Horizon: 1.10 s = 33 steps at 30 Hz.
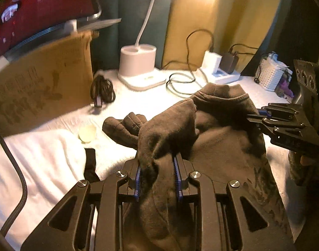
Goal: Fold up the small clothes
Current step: 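Fold the held shirt end over onto the shirt body with both grippers, then open both grippers and release the folded shirt onto the bed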
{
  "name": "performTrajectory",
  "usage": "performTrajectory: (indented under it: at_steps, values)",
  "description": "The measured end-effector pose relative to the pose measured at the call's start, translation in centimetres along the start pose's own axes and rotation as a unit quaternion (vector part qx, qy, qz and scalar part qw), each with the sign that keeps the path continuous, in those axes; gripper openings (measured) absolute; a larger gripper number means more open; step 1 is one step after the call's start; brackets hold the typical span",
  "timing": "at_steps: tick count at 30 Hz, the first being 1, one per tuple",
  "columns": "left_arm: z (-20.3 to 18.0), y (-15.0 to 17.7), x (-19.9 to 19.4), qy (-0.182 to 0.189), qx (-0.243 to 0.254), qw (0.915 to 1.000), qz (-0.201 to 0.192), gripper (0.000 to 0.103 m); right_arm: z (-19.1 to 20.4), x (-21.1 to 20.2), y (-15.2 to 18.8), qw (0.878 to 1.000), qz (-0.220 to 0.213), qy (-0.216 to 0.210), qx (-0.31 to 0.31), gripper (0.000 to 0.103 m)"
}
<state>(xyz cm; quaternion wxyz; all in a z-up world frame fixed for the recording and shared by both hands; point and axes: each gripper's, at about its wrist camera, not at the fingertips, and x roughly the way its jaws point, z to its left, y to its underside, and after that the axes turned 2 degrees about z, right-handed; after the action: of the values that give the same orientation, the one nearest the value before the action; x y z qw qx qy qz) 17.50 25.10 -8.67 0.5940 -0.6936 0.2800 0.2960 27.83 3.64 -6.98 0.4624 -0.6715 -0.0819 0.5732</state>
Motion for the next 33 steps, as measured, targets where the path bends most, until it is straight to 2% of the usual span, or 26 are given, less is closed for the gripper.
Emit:
performTrajectory:
  at_steps: [8,10,14,16,21,26,29,33]
  values:
    - [1.4,0.0,2.1,0.014,-0.032,0.9988,0.033,0.029,-2.3,3.4,0.7,0.998,0.045,-0.032,0.044,0.015]
    - [1.5,-0.1,2.3,0.012,-0.032,0.9988,0.035,0.029,-3.1,4.0,0.8,0.996,0.052,-0.043,0.060,0.025]
    - [1.4,0.1,2.2,0.006,-0.031,0.9990,0.033,0.029,-4.9,3.6,0.5,0.993,0.044,-0.049,0.097,0.028]
    - [1.3,0.1,2.3,0.000,-0.029,0.9990,0.034,0.030,-5.4,3.4,0.4,0.993,0.038,-0.045,0.105,0.035]
    - [1.4,0.1,2.3,-0.008,-0.028,0.9990,0.035,0.030,-7.0,2.9,0.3,0.990,0.023,-0.027,0.133,0.035]
    - [1.2,-0.1,2.1,-0.018,-0.026,0.9989,0.035,0.031,-7.4,4.0,1.0,0.992,0.030,0.002,0.124,0.040]
    - [1.1,-0.5,1.1,-0.018,-0.025,0.9992,0.024,0.031,-7.2,3.9,0.9,0.992,0.032,0.014,0.117,0.040]
    - [0.9,-1.5,-0.7,-0.008,-0.013,0.9998,-0.013,0.031,-7.2,3.6,0.9,0.992,0.032,0.025,0.116,0.041]
